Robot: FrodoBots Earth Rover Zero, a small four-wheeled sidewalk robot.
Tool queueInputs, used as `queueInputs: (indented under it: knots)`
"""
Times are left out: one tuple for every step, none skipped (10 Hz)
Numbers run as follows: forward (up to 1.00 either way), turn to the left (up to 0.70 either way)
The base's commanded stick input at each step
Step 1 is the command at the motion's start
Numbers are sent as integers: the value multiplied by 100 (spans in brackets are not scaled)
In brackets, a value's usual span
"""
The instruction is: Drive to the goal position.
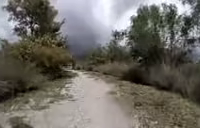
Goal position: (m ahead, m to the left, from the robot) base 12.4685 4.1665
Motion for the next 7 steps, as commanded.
queueInputs:
  knots:
    - [85, 0]
    - [85, 0]
    - [85, 0]
    - [85, 0]
    - [85, 0]
    - [85, 0]
    - [85, 0]
